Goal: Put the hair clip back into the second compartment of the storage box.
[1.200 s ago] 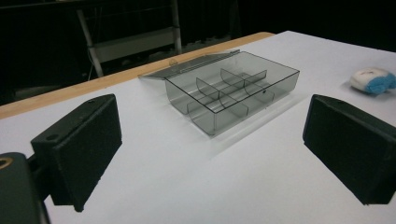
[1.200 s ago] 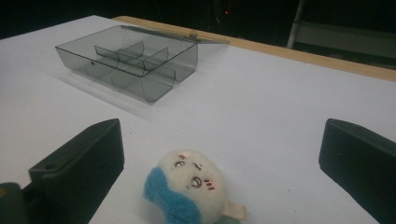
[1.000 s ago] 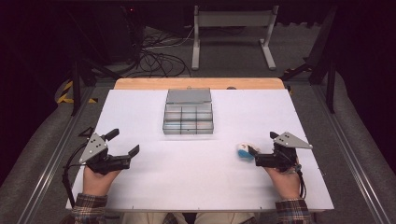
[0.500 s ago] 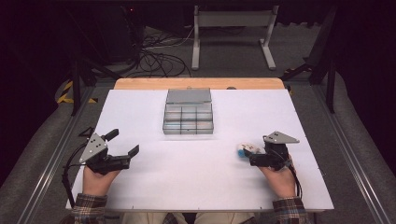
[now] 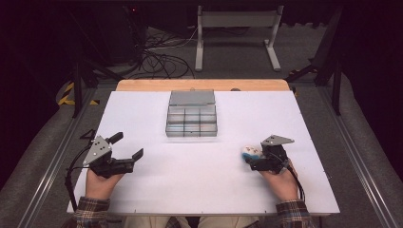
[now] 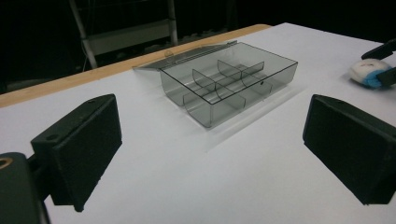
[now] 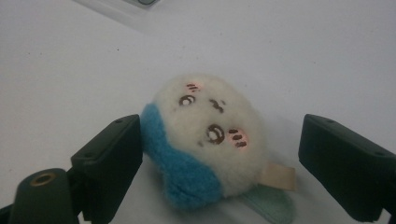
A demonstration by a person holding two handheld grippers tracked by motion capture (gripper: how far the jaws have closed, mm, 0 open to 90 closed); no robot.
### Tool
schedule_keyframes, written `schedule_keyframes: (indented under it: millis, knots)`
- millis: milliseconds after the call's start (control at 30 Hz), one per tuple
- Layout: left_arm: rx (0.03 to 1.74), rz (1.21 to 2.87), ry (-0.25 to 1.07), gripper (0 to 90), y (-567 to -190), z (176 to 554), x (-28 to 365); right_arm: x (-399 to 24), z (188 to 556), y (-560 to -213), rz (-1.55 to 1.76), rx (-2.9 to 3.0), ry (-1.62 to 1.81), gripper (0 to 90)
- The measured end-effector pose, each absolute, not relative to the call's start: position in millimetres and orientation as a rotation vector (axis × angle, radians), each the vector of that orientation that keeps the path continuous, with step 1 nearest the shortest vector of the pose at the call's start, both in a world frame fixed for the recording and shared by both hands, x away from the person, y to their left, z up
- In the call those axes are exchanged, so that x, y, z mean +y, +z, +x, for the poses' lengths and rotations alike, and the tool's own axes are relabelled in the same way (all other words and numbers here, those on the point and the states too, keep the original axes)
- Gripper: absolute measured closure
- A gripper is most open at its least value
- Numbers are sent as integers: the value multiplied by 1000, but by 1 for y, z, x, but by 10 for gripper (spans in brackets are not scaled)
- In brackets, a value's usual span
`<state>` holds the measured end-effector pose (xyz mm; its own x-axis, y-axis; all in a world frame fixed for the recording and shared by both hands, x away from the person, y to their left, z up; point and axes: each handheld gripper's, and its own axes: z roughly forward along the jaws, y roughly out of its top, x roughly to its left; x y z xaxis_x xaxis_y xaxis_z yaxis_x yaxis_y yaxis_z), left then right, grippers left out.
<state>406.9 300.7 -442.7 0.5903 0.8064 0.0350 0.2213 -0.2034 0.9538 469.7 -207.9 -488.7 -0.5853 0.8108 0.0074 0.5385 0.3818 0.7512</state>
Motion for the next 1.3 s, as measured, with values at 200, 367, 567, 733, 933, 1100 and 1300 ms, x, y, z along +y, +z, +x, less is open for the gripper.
schedule_keyframes:
  millis: [200,367,567,733,933,1100,1300]
  knots:
    - [851,1740,678,52,-444,407,301,-206,470,-490,1149,2308,1033,234]
    - [853,1752,677,52,-445,408,299,-204,469,-489,1113,2322,1037,351]
    - [850,1757,682,52,-445,408,299,-203,468,-489,1096,2327,1034,411]
    - [854,1756,682,53,-445,408,299,-203,467,-487,1098,2312,1040,425]
    - [856,1761,677,53,-446,409,299,-195,462,-480,1068,2297,1046,433]
    - [855,1763,676,53,-446,409,299,-192,462,-477,1058,2289,1059,437]
    - [851,1767,677,53,-446,411,299,-186,462,-469,1053,2288,1083,441]
